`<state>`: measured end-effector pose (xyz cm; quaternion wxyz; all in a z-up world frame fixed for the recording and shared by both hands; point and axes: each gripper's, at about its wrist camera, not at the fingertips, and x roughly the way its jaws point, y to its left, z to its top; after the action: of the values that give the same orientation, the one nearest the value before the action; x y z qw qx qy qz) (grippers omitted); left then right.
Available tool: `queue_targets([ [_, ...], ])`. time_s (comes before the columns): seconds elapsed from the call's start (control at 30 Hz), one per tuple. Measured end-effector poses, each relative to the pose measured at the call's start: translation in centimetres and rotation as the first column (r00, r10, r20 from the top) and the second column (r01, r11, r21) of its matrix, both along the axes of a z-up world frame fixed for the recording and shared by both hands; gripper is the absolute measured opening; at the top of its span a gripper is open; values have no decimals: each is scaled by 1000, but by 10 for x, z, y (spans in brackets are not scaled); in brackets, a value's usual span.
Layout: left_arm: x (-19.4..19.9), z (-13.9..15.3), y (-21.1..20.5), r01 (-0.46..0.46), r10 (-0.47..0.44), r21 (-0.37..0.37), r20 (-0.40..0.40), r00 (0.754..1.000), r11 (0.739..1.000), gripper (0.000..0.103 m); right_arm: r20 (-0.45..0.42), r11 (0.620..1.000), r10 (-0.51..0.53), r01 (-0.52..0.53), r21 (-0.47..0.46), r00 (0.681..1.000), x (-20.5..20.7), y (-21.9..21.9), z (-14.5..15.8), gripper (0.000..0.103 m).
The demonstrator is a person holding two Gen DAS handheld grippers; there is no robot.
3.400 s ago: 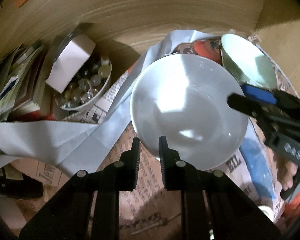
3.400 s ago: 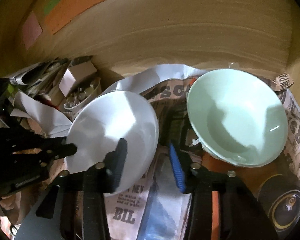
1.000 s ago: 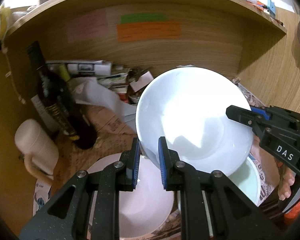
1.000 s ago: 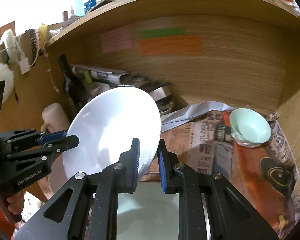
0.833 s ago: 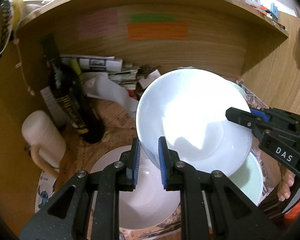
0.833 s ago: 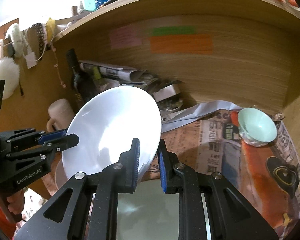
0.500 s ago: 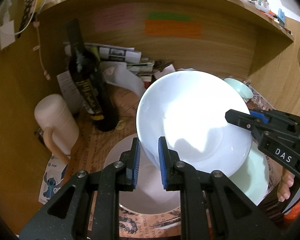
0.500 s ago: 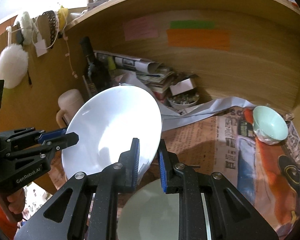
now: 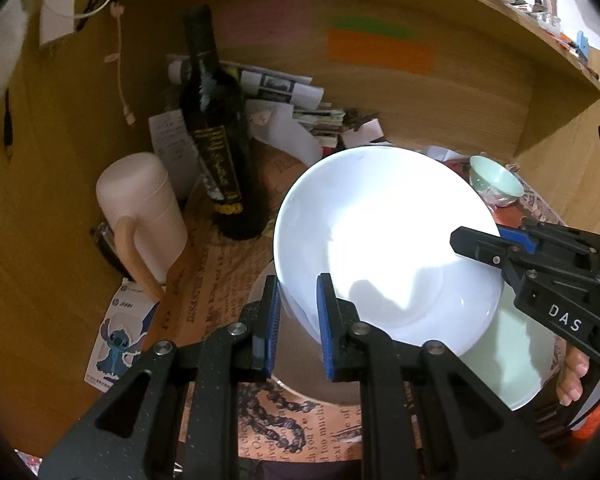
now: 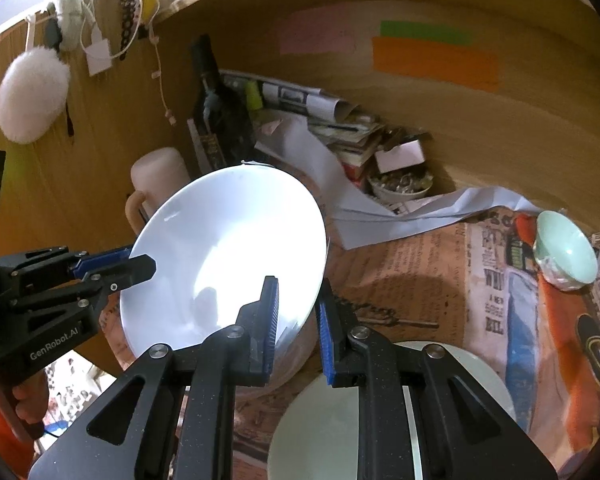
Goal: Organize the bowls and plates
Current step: 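Lower the white bowl into the grey-pink bowl and open both grippers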
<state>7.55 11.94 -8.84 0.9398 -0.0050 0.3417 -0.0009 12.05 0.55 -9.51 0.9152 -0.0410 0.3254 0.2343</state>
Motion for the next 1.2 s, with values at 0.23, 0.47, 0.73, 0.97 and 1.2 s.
queue_targets([
  [0.23,3,-14,13,-23,23,-6,-41,999,1000,17,-68,1000,16,-16,-1,998,8,12,-19,17],
  [0.47,8,-27,19,-30,30,0,-73,997,1000,17,-130,1000,18,-19,-12,991,17,18,-37,17],
  [0.73,14,-37,20,-28,29,9,-96,995,1000,17,-173,999,17,-22,-25,985,22,21,-51,17],
  [0.97,18,-44,22,-29,30,14,-113,993,999,17,-161,998,25,-35,-56,987,22,25,-55,18],
  [1.2,19,-45,22,-30,33,24,-114,993,999,17,-135,995,36,-49,-92,990,21,28,-54,20],
])
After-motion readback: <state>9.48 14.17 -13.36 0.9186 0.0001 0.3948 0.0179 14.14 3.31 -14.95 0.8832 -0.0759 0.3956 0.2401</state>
